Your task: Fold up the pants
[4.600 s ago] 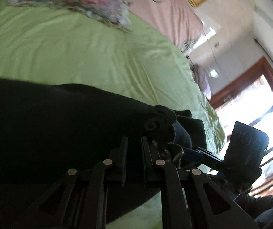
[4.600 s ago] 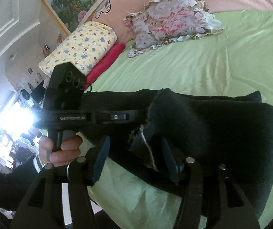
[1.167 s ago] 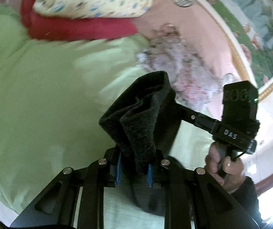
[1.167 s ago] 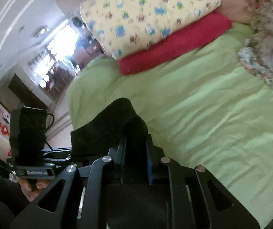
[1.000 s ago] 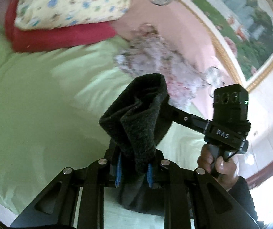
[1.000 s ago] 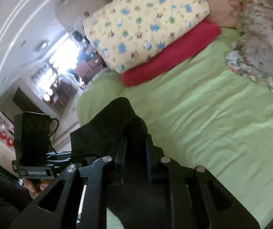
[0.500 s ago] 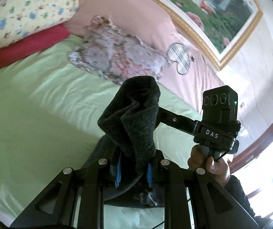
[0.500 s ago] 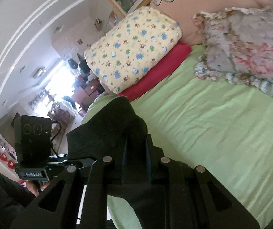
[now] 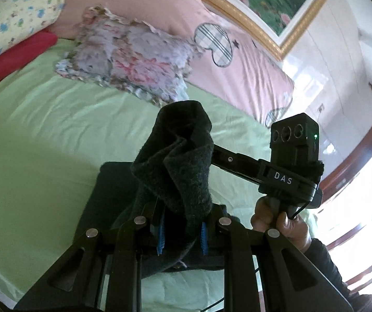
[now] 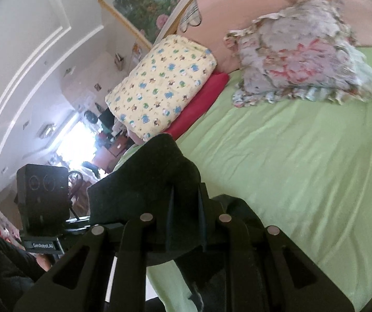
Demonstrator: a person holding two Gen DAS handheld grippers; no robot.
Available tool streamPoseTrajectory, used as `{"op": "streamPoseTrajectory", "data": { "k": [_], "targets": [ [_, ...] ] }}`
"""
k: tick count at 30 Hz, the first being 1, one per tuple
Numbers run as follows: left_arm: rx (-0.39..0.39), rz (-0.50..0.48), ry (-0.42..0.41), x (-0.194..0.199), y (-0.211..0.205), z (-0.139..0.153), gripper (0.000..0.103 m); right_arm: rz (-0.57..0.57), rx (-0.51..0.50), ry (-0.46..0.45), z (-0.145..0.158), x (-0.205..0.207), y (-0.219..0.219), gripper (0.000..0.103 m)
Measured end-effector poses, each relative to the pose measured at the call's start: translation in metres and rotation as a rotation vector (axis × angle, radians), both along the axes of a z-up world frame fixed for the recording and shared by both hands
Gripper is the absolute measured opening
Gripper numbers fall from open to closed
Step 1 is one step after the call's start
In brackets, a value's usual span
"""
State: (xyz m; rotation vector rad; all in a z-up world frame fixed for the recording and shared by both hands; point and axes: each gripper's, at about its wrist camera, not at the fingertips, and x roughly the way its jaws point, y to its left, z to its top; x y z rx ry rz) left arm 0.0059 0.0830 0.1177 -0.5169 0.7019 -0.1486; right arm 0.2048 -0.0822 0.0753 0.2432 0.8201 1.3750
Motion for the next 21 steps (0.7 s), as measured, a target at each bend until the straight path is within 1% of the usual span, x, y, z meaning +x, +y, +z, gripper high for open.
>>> {"op": "streamPoseTrajectory", "data": {
  "k": [8,13,21],
  "targets": [
    [0.052,-0.07,0.036,0.012,-0.037,-0.012,0.02,-0.071,0.03,0.052,-0.028,0.004,-0.042,0.018],
    [0.084,-0.119,0.031,0.017,-0.058,-0.024,0.02,-0.107,0.042,0.077,-0.043,0.005,-0.063,0.018],
    [0.149,-0.181,0.049,0.024,-0.083,-0.044,0.021,-0.163,0.015,0.12,-0.071,0.007,-0.086,0.018]
  ]
}}
